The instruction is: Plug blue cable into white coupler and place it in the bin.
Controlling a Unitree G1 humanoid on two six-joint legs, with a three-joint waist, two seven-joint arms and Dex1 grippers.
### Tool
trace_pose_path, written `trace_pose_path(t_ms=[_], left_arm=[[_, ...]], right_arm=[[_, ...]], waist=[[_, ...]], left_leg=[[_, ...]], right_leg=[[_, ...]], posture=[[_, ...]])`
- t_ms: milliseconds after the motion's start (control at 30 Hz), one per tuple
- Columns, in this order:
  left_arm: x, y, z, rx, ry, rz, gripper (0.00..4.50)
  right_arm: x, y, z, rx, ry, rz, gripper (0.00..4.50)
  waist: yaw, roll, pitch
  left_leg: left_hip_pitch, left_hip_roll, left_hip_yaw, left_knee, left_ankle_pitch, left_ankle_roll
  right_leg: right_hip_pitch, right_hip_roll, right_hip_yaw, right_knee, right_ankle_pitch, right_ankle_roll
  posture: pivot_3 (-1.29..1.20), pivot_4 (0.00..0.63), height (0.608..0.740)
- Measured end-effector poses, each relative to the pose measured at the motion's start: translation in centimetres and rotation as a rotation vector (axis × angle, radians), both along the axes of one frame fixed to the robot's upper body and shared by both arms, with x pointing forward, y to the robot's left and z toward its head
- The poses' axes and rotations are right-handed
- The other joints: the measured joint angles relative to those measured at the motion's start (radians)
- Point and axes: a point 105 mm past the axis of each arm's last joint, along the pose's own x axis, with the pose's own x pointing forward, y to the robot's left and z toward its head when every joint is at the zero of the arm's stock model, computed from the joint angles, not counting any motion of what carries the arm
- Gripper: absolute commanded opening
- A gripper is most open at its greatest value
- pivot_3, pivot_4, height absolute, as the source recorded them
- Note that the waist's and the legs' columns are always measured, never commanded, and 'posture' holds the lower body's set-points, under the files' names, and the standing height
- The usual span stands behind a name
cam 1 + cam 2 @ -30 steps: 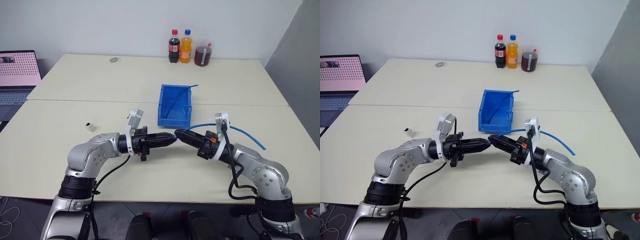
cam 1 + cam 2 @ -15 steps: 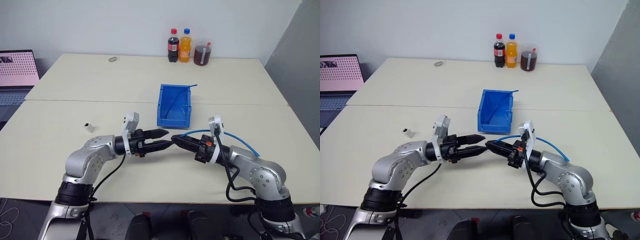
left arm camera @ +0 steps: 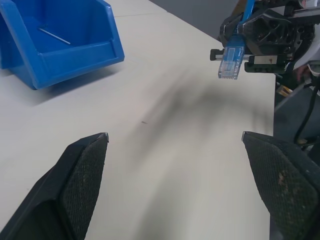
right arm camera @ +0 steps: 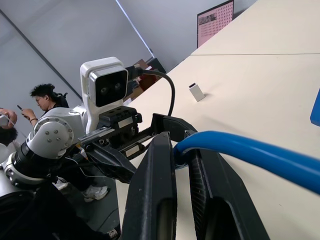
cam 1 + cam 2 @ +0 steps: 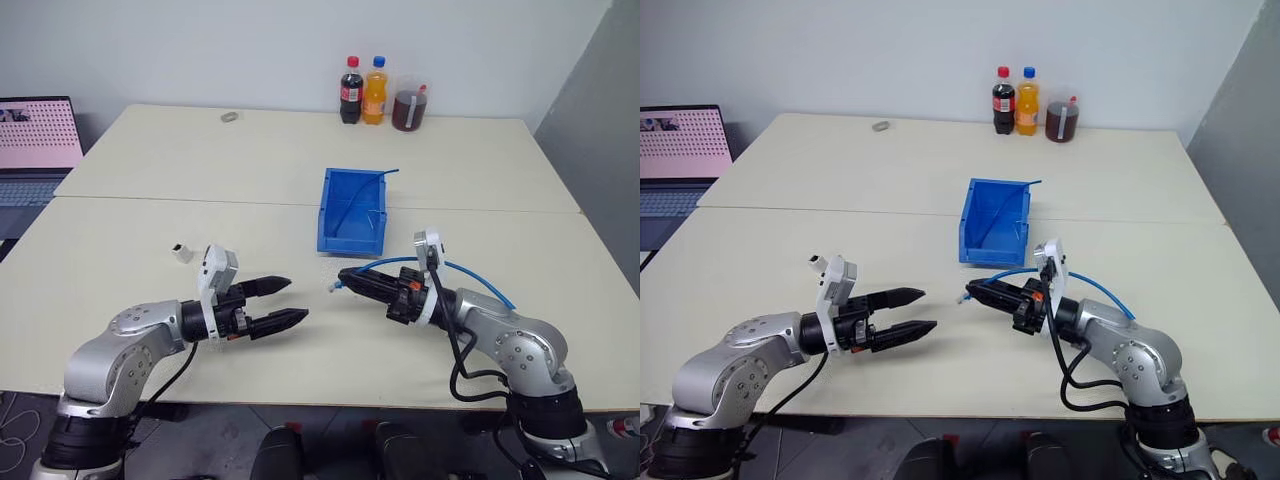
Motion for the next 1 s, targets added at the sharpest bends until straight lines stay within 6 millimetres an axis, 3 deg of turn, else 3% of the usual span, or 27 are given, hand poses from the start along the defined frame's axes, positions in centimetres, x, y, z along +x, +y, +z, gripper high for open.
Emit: trace_pose_path(t_ms=[67, 167, 333, 367, 533, 700, 1000], left_arm=[[0.0, 0.0, -0.3, -0.001, 0.004, 0.021, 4.5], [0.8, 0.2, -1.4, 0.017, -0.034, 0.184, 4.5], [3.0, 1.9, -3.2, 0.113, -0.099, 0.585, 4.5], [3.7, 2.9, -3.2, 0.114, -0.124, 0.752, 4.5], [4.5, 6.1, -3.8, 0.111, -0.105, 1.185, 4.5], [6.6, 7.2, -3.5, 0.092, -0.082, 1.438, 4.5], [9.5, 8.3, -3.1, 0.142, -0.071, 1.721, 4.5]], right_arm=[[0.0, 0.0, 0.0, -0.001, -0.004, -0.003, 0.07], [0.1, -0.1, 0.0, -0.004, -0.011, -0.01, 0.07], [0.3, -0.3, -0.2, -0.024, -0.016, -0.023, 0.07], [0.3, -0.4, -0.2, -0.035, -0.017, -0.026, 0.07], [0.3, -0.8, -0.4, -0.057, -0.021, -0.02, 0.07], [0.6, -0.9, -0.6, -0.064, -0.014, -0.018, 0.07], [0.9, -1.1, -0.5, -0.072, -0.016, -0.017, 0.07]], waist=[[0.0, 0.0, 0.0], [0.001, -0.001, 0.0], [0.002, -0.001, 0.001], [0.004, -0.001, 0.001], [0.008, -0.003, 0.001], [0.021, -0.004, 0.002], [0.028, -0.005, 0.002]], left_leg=[[0.0, 0.0, 0.0, 0.0, 0.0, 0.0], [0.0, 0.0, 0.0, 0.0, 0.0, 0.0], [-0.001, 0.0, -0.001, 0.0, 0.0, 0.0], [-0.001, 0.0, -0.001, 0.0, 0.0, 0.0], [-0.001, 0.0, -0.001, 0.001, 0.0, 0.0], [-0.002, -0.002, -0.001, 0.003, 0.0, 0.0], [-0.005, -0.002, -0.001, 0.004, 0.0, 0.0]], right_leg=[[0.0, 0.0, 0.0, 0.0, 0.0, 0.0], [0.0, 0.0, 0.0, -0.001, 0.0, 0.0], [0.0, 0.0, 0.001, -0.001, 0.001, 0.0], [0.001, 0.0, 0.001, -0.001, 0.001, 0.001], [0.001, 0.0, 0.0, -0.002, 0.002, 0.002], [0.002, 0.0, 0.0, -0.003, 0.004, 0.005], [0.001, 0.0, 0.0, -0.007, 0.007, 0.007]], posture=[[0.0, 0.15, 0.74], [0.0, 0.15, 0.74], [0.0, 0.15, 0.74], [0.0, 0.15, 0.74], [0.0, 0.15, 0.74], [0.0, 0.15, 0.74], [0.0, 0.15, 0.74]])
